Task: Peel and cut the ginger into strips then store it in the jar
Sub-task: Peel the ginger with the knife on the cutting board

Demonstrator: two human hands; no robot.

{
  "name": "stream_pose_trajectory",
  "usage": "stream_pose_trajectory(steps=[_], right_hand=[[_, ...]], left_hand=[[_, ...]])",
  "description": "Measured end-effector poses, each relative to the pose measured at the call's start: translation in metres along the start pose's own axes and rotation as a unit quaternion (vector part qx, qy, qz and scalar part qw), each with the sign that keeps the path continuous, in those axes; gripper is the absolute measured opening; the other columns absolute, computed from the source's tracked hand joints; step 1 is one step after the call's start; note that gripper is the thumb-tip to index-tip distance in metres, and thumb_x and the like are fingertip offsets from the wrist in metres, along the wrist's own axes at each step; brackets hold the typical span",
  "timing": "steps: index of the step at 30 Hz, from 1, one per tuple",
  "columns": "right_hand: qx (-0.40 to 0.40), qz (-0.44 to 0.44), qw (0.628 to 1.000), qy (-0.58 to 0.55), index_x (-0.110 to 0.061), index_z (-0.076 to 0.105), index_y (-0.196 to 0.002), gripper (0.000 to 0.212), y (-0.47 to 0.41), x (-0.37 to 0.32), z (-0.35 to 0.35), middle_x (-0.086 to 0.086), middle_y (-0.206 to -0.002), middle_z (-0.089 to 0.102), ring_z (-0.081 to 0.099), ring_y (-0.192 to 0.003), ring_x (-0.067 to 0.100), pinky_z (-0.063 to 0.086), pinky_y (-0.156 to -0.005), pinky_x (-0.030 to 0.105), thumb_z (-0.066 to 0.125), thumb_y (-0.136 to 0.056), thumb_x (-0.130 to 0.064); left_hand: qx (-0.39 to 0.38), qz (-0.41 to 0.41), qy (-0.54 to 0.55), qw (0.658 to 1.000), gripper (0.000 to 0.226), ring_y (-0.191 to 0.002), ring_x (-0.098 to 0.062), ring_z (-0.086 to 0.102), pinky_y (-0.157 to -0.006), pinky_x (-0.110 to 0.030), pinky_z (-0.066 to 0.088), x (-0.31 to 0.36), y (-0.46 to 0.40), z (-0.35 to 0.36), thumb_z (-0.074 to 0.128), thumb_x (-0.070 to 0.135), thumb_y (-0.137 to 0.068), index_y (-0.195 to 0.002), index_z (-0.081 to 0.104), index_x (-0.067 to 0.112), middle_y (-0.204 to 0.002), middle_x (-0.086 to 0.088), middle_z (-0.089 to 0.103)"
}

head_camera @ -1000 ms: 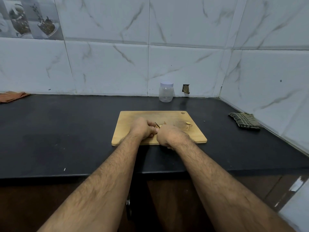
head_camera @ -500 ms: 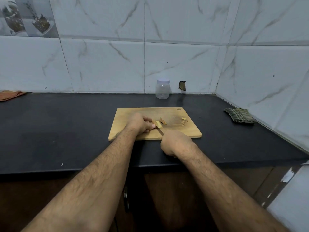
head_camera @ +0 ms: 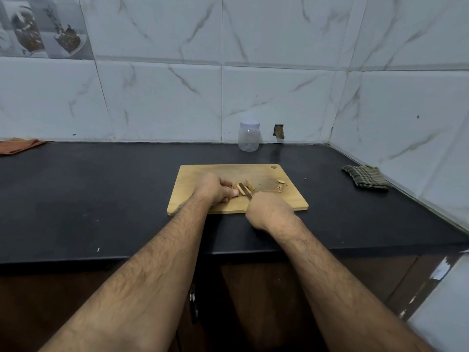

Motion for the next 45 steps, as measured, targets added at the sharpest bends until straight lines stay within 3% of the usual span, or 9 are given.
stream_pose_trajectory(steps=[3, 7, 11, 20, 29, 36, 45], right_hand=[[0.022, -0.012, 1.000, 0.003, -0.010, 0.063, -0.118, 0.028, -0.007, -0.007, -0.002, 0.007, -0.109, 0.063, 0.054, -0.088, 0.024, 0.045, -0.072, 0.034, 0.046, -0.095, -0.008], [0.018, -0.018, 0.999, 0.019, -0.011, 0.061, -0.122, 0.030, -0.012, -0.013, -0.001, 0.007, -0.119, 0.063, 0.055, -0.093, 0.024, 0.045, -0.074, 0.033, 0.047, -0.097, -0.007], [0.016, -0.019, 0.999, 0.029, -0.010, 0.061, -0.124, 0.031, -0.014, -0.013, 0.000, 0.008, -0.123, 0.063, 0.061, -0.108, 0.026, 0.045, -0.077, 0.034, 0.045, -0.097, -0.009], [0.031, -0.021, 0.998, 0.044, -0.010, 0.060, -0.125, 0.031, -0.016, -0.014, 0.004, 0.008, -0.123, 0.062, 0.060, -0.109, 0.025, 0.044, -0.074, 0.033, 0.046, -0.098, -0.008], [0.046, -0.027, 0.997, 0.050, -0.013, 0.059, -0.125, 0.030, -0.017, -0.013, 0.006, 0.008, -0.123, 0.062, 0.060, -0.110, 0.025, 0.043, -0.074, 0.033, 0.045, -0.099, -0.010], [0.036, -0.030, 0.997, 0.059, -0.013, 0.058, -0.128, 0.032, -0.018, -0.014, 0.006, 0.008, -0.126, 0.061, 0.059, -0.113, 0.025, 0.043, -0.077, 0.034, 0.046, -0.099, -0.010], [0.005, -0.029, 0.998, 0.054, -0.011, 0.059, -0.124, 0.031, -0.023, -0.017, 0.005, 0.009, -0.122, 0.061, 0.060, -0.106, 0.026, 0.046, -0.074, 0.035, 0.046, -0.097, -0.008]], left_hand=[[0.004, 0.007, -0.013, 1.000, 0.018, -0.052, -0.002, 0.052, -0.060, -0.015, 0.046, 0.000, 0.000, 0.000, 0.079, 0.015, -0.083, -0.101, 0.076, 0.016, -0.068, 0.008, 0.067], [0.000, 0.009, -0.028, 1.000, 0.013, -0.054, -0.003, 0.052, -0.073, -0.024, 0.050, -0.001, -0.001, 0.000, 0.079, 0.017, -0.084, -0.098, 0.078, 0.016, -0.077, 0.003, 0.071], [0.001, 0.018, -0.027, 0.999, 0.014, -0.049, 0.000, 0.049, -0.060, -0.016, 0.043, -0.001, 0.000, 0.000, 0.078, 0.016, -0.084, -0.099, 0.079, 0.014, -0.066, 0.008, 0.065], [0.004, 0.028, -0.041, 0.999, 0.012, -0.052, -0.003, 0.048, -0.067, -0.024, 0.043, -0.002, -0.001, 0.000, 0.078, 0.019, -0.084, -0.096, 0.080, 0.017, -0.074, 0.001, 0.068], [0.011, 0.023, -0.049, 0.999, 0.018, -0.046, 0.003, 0.049, -0.062, -0.020, 0.042, -0.003, -0.003, 0.000, 0.080, 0.021, -0.083, -0.101, 0.079, 0.019, -0.072, 0.007, 0.068], [0.001, 0.024, -0.051, 0.998, 0.018, -0.054, -0.003, 0.051, -0.072, -0.025, 0.046, -0.003, -0.003, 0.000, 0.081, 0.021, -0.082, -0.100, 0.079, 0.021, -0.082, -0.001, 0.074], [-0.008, 0.022, -0.044, 0.999, 0.013, -0.054, -0.003, 0.051, -0.071, -0.023, 0.045, -0.002, -0.002, -0.001, 0.079, 0.018, -0.083, -0.096, 0.079, 0.022, -0.075, 0.005, 0.070]])
Point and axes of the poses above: each hand's wrist, its own y-axis away from the middle knuckle, its own z-axis out of the palm, x = y × z, the point moved 3 cm from there along -y, towards the middle knuckle
